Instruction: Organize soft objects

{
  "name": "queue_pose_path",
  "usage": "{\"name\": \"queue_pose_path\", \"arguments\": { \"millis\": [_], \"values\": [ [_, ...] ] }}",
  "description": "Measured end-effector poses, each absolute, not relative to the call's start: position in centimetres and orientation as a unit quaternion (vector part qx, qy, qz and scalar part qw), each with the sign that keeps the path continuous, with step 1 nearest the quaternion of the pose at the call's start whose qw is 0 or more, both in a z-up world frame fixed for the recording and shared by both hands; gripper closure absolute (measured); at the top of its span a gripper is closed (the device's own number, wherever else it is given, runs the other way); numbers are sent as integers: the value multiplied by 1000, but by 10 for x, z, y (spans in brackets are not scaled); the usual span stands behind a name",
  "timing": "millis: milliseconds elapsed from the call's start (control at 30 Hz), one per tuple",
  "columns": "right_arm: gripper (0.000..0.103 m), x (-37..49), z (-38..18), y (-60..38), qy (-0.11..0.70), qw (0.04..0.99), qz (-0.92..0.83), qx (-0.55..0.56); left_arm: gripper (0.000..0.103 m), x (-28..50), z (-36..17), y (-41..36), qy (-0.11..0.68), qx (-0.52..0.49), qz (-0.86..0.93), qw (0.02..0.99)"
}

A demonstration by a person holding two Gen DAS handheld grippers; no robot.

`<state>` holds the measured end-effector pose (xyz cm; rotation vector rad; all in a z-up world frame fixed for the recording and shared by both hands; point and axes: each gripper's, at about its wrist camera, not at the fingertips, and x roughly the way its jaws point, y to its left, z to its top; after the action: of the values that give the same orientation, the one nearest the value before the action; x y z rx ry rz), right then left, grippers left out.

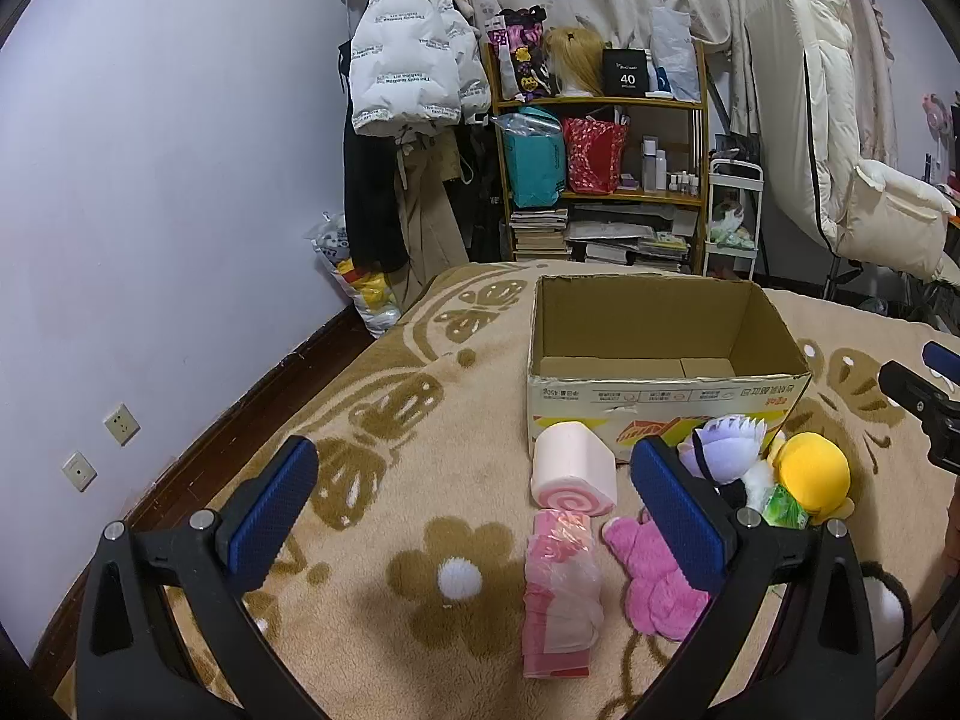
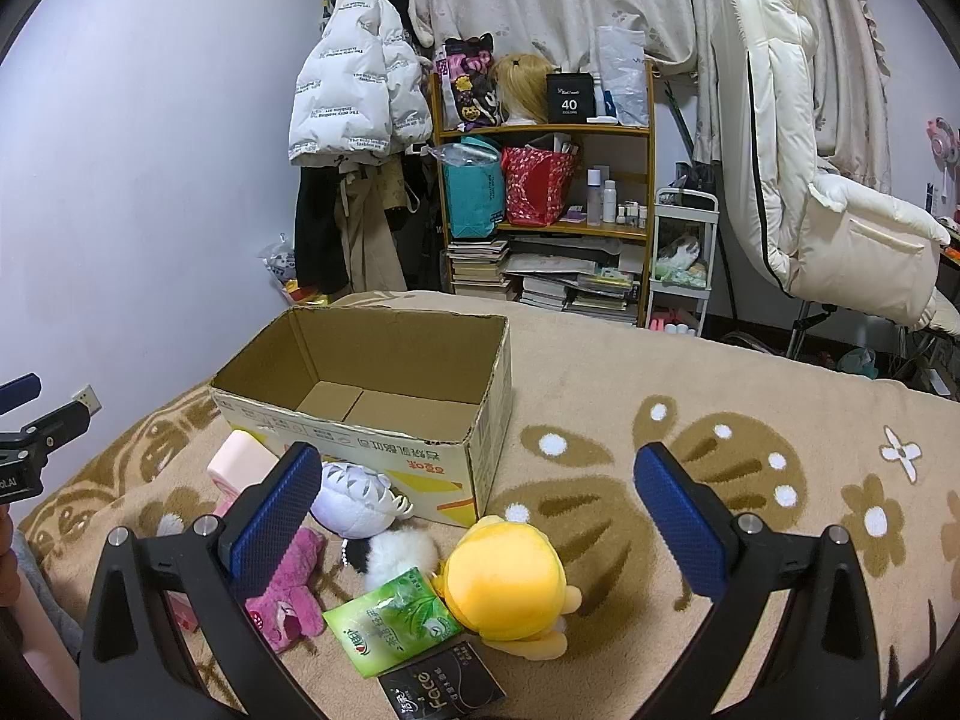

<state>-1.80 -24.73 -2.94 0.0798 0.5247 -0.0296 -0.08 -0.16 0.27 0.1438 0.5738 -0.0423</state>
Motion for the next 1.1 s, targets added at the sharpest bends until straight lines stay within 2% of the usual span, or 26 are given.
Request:
{"name": "queue_pose_path", "arguments": {
  "millis": [1100],
  "values": [
    [0, -19, -31, -252, 253, 966, -26, 39, 0, 2, -11, -2, 291, 72, -22, 954]
  ]
}}
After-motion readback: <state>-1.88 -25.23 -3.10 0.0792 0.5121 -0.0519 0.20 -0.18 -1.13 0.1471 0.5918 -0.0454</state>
